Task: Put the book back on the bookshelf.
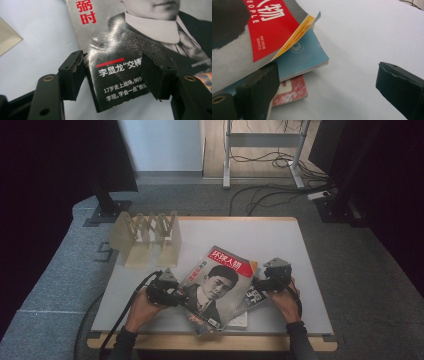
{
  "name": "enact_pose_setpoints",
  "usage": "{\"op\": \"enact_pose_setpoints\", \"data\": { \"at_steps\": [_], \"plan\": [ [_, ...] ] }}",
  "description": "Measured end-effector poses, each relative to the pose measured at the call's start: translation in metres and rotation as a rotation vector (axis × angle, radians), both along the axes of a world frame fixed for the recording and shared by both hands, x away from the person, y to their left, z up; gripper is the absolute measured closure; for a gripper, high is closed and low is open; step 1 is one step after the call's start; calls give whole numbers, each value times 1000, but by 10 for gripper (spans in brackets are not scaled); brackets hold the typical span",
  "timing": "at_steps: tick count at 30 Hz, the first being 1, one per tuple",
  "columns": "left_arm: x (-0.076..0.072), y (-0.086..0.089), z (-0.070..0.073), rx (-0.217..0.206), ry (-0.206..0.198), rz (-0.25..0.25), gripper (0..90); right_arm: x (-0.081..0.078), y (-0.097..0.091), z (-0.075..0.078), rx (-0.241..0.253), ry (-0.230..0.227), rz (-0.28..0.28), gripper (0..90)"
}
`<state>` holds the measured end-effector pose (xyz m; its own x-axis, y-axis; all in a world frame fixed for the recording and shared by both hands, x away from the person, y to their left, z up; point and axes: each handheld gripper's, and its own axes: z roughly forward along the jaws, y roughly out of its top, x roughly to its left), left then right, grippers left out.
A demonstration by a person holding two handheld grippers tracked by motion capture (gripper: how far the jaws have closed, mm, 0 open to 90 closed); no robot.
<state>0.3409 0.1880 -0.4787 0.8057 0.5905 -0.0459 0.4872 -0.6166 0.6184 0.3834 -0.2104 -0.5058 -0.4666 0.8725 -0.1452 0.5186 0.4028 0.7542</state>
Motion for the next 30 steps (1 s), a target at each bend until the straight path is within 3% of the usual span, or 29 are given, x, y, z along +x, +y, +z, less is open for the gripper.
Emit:
{"op": "enact_pose_setpoints", "data": {
  "at_steps": [7,18,21,25,28,30],
  "plan": [
    [-10,8,-2,-44,17,-15,435,19,5,2,-12,4,7,48],
    [-26,-1,-3,-45,7,-66,455,41,10,2,-11,10,3,79],
    [-27,0,-3,-58,-2,-56,445,45,8,4,-2,19,11,76],
    [-24,5,-2,-50,-30,5,265,40,5,13,2,14,23,71],
    [-21,14,-2,-84,-33,49,152,33,3,21,26,20,33,59],
    [-22,20,-2,-99,-39,68,123,29,2,24,41,26,47,52]
  ]
}}
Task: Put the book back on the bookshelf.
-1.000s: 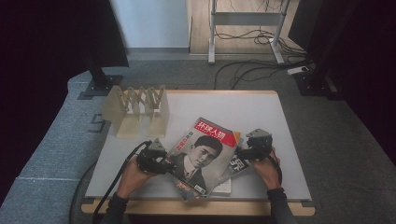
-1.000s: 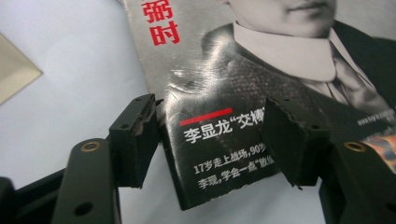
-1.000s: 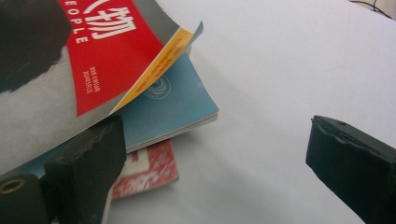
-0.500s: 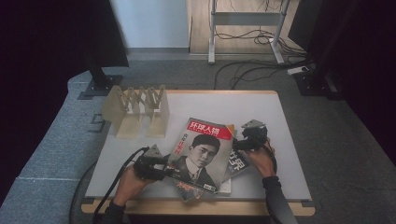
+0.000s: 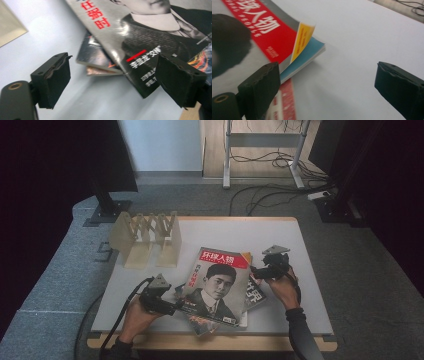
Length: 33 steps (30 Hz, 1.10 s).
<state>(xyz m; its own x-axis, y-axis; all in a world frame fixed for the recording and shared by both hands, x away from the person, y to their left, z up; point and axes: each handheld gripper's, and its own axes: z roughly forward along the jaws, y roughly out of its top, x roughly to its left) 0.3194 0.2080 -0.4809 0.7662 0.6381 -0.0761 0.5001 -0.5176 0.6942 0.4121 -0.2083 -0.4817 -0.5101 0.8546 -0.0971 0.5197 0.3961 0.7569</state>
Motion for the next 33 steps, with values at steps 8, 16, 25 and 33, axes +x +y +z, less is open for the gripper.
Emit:
{"op": "enact_pose_setpoints", "data": {
  "at_steps": [8,16,25,33],
  "plan": [
    [-2,9,-13,-4,21,9,42,-9,14,4,56,65,78,0],
    [-1,9,-23,-19,15,16,0,1,28,-12,90,147,103,0],
    [3,9,-29,-51,10,29,0,19,25,-26,180,238,121,0],
    [2,9,-30,-51,1,25,0,33,27,-32,255,306,138,0]
  ]
}}
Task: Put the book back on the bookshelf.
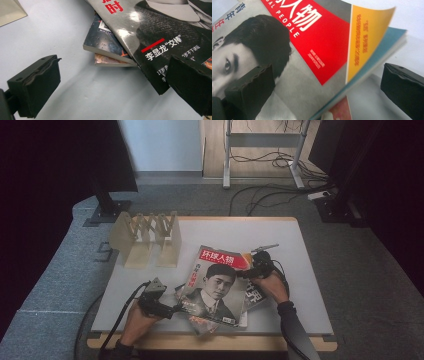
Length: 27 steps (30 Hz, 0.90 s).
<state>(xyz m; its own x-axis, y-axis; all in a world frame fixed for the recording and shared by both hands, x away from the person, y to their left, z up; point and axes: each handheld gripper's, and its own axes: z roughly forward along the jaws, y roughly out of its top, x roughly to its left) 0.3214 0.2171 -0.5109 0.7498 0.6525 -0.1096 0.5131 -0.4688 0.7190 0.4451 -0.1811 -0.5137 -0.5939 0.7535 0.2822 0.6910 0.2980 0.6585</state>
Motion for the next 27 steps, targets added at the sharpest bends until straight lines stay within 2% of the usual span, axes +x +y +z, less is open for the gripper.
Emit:
{"op": "enact_pose_setpoints", "data": {
  "at_steps": [2,5,9,12,16,19,21,24,27],
  "plan": [
    [0,0,0,0,-2,-1,0,2,2,1,1,-4,9,19],
    [0,0,0,0,-5,-2,0,3,5,5,-4,-22,22,112],
    [0,0,0,-2,-3,-4,0,2,7,14,-40,-65,7,242],
    [1,0,0,-3,-2,-7,0,3,6,19,-34,-87,7,347],
    [1,1,0,-6,-2,-10,0,5,6,26,-24,-102,9,509],
    [1,1,0,-10,-1,-14,0,6,6,32,-32,-116,15,675],
    [2,1,0,-17,3,-17,0,6,4,36,-18,-121,21,762],
    [4,1,0,-30,19,-24,0,5,3,41,15,-127,29,818],
    [5,1,1,-43,37,-35,0,1,6,48,8,-153,47,841]
  ]
}}
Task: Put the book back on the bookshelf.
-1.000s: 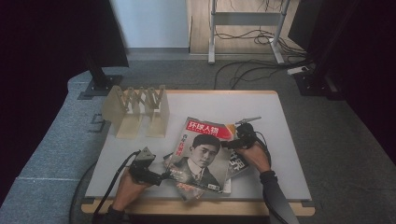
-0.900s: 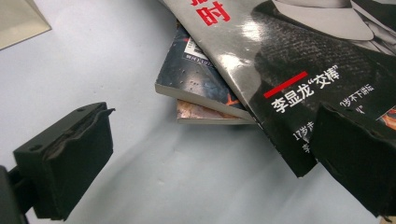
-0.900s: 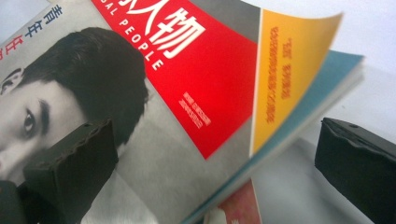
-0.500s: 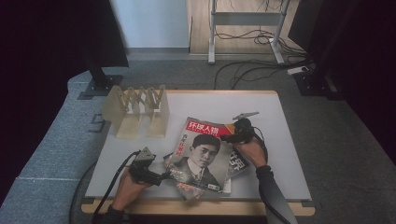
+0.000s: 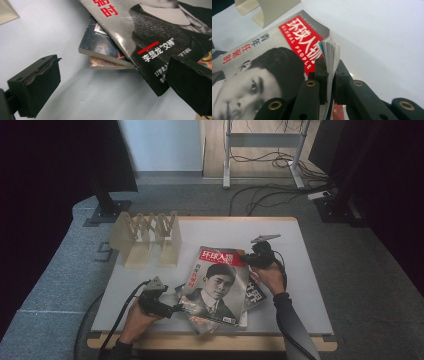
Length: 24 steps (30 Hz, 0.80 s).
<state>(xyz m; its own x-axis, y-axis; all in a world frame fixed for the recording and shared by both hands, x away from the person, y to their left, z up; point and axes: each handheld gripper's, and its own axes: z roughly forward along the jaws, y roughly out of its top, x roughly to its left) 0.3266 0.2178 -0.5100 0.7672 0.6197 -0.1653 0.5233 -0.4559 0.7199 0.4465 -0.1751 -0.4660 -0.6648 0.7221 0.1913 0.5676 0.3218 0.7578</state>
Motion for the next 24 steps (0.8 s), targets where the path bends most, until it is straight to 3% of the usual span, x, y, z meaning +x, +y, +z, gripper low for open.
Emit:
{"op": "enact_pose_setpoints", "data": {
  "at_steps": [5,13,19,24],
  "plan": [
    [5,-4,7,27,-5,-6,15,-6,6,15,-12,-37,23,851],
    [19,-8,20,-18,-3,-51,88,-13,17,37,-29,-103,52,853],
    [31,-17,30,18,-6,-80,95,-19,20,54,-15,-146,68,854],
    [43,-23,39,11,-7,-109,119,-25,23,69,-16,-189,83,854]
  ]
}}
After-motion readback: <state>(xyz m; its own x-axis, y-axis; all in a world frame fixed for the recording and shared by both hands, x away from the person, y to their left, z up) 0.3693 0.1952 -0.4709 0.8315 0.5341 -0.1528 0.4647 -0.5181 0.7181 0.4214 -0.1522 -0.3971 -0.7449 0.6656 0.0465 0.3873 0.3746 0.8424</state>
